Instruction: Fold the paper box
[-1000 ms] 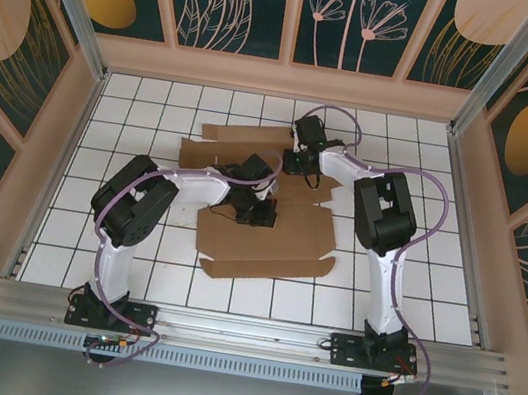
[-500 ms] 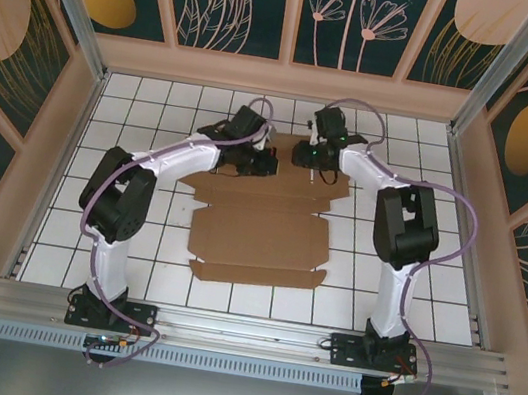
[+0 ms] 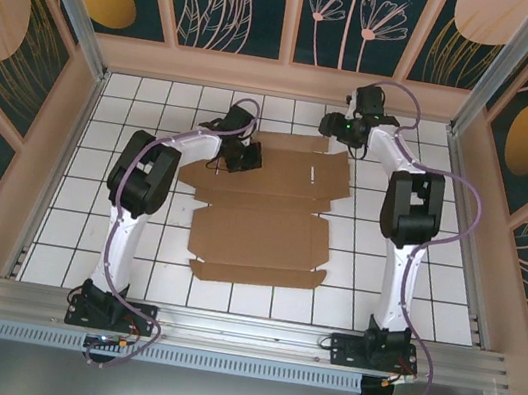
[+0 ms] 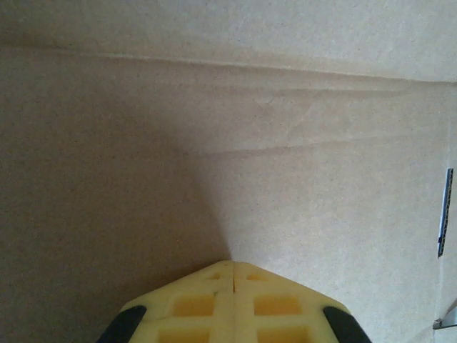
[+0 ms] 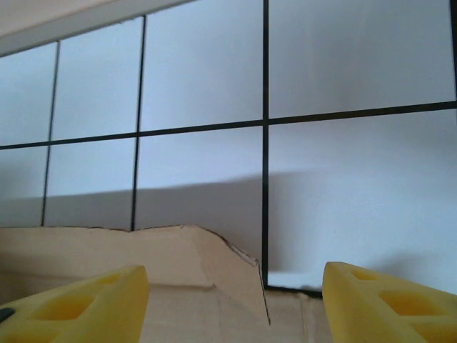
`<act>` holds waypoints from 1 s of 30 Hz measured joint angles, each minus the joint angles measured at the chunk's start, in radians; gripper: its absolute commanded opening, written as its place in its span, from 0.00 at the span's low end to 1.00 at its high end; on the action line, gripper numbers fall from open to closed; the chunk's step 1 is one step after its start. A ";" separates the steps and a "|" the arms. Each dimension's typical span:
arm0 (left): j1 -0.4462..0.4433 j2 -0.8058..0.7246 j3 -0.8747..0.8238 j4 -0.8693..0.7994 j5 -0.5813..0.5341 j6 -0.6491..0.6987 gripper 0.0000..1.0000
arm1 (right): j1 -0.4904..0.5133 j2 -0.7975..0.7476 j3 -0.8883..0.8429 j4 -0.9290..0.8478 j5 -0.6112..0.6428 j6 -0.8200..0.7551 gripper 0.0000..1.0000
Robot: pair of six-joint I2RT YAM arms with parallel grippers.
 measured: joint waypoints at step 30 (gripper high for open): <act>0.001 0.006 -0.016 0.057 -0.004 0.001 0.00 | 0.228 0.181 0.216 -0.157 0.458 -0.083 0.17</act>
